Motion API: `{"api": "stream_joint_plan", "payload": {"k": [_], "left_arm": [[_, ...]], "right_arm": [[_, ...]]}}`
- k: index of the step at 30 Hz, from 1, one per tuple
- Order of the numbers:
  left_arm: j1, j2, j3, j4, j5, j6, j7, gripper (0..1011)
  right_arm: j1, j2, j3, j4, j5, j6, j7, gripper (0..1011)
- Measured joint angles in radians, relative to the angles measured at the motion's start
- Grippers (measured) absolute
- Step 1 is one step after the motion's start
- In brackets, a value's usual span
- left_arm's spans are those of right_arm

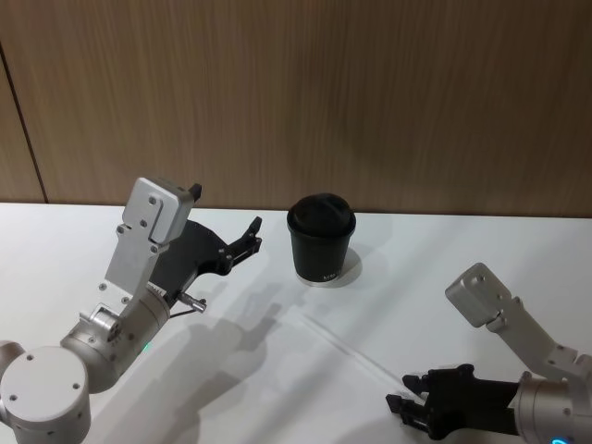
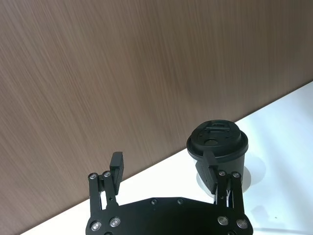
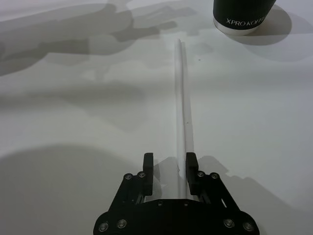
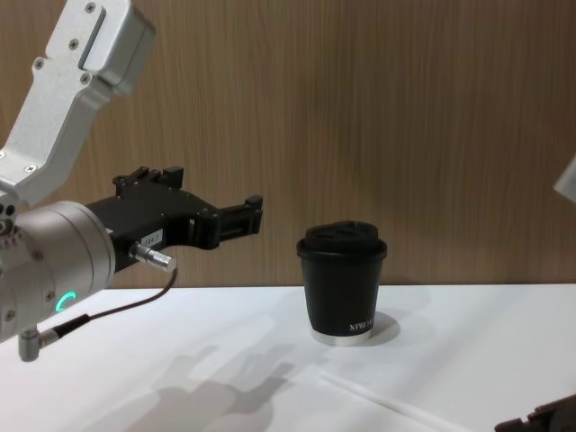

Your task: Pick up the straw with one hand, pass it to the other hand, and insert it into the cup.

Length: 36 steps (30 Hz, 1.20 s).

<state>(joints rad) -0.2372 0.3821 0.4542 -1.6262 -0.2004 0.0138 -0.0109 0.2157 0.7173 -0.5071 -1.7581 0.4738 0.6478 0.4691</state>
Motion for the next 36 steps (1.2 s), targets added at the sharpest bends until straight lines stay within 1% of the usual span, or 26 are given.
{"api": "stream_joint_plan", "payload": {"k": [1,2,5,6,8,9,11,12,18,25,30,36], "left_arm": [[0.0,0.0,0.0,0.0,0.0,0.0,0.0,1003],[0.0,0.0,0.0,0.0,0.0,0.0,0.0,1003],[0.0,0.0,0.0,0.0,0.0,0.0,0.0,1003],[0.0,0.0,0.0,0.0,0.0,0.0,0.0,1003],[0.0,0.0,0.0,0.0,0.0,0.0,0.0,1003],[0.0,0.0,0.0,0.0,0.0,0.0,0.0,1003],[0.0,0.0,0.0,0.0,0.0,0.0,0.0,1003],[0.0,0.0,0.0,0.0,0.0,0.0,0.0,1003],[0.0,0.0,0.0,0.0,0.0,0.0,0.0,1003],[0.0,0.0,0.0,0.0,0.0,0.0,0.0,1003],[0.0,0.0,0.0,0.0,0.0,0.0,0.0,1003],[0.0,0.0,0.0,0.0,0.0,0.0,0.0,1003]], "right_arm": [[0.0,0.0,0.0,0.0,0.0,0.0,0.0,415],[0.0,0.0,0.0,0.0,0.0,0.0,0.0,366],[0.0,0.0,0.0,0.0,0.001,0.001,0.001,272],[0.001,0.0,0.0,0.0,0.001,0.001,0.001,226],[0.001,0.001,0.0,0.0,0.001,0.001,0.001,190],[0.001,0.001,0.0,0.0,0.001,0.001,0.001,134],[0.001,0.001,0.0,0.0,0.001,0.001,0.001,98],[0.001,0.001,0.0,0.0,0.001,0.001,0.001,48],[0.001,0.002,0.0,0.0,0.002,0.001,0.001,2],[-0.008,-0.001,0.008,-0.004,0.002,-0.012,-0.016,0],[-0.025,-0.004,0.023,-0.01,-0.006,-0.044,-0.045,0],[-0.055,-0.009,0.05,-0.022,-0.02,-0.102,-0.083,0]]}}
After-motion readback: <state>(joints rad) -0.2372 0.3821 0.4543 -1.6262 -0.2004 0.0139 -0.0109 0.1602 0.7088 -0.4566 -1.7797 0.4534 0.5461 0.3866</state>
